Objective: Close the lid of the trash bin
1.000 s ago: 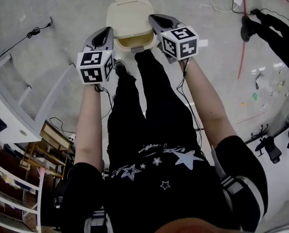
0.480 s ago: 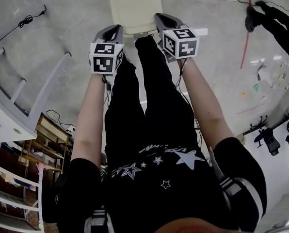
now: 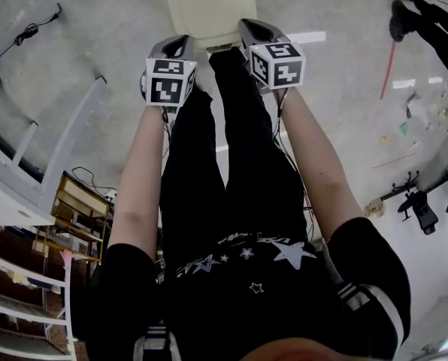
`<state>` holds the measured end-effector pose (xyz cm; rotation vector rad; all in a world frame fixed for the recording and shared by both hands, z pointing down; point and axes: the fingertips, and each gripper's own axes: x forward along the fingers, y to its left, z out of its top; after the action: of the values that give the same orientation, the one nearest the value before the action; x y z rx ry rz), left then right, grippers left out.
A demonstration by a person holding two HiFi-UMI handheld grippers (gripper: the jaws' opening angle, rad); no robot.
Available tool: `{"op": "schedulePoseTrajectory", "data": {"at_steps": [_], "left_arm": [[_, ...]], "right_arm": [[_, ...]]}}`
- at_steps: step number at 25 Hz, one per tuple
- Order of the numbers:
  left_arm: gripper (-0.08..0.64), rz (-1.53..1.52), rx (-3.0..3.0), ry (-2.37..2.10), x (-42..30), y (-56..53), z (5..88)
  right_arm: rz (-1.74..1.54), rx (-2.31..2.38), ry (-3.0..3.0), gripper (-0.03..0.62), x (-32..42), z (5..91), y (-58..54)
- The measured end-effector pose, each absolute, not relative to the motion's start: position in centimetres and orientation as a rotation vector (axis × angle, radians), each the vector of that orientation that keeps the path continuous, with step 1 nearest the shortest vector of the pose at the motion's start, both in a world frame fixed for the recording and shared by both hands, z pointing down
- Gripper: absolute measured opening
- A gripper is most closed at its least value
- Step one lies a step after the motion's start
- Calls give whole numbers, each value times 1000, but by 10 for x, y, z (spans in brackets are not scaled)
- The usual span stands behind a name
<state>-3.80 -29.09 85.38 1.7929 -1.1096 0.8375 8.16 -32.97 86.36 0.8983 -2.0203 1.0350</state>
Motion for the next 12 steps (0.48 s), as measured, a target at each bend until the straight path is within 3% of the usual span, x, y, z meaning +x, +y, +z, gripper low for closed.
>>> {"op": "schedulePoseTrajectory", "data": {"at_steps": [12], "left_arm": [[11, 881, 1788, -1094, -35, -285, 882]], "right_arm": [[1080, 916, -2017, 8, 81, 887, -326]]}}
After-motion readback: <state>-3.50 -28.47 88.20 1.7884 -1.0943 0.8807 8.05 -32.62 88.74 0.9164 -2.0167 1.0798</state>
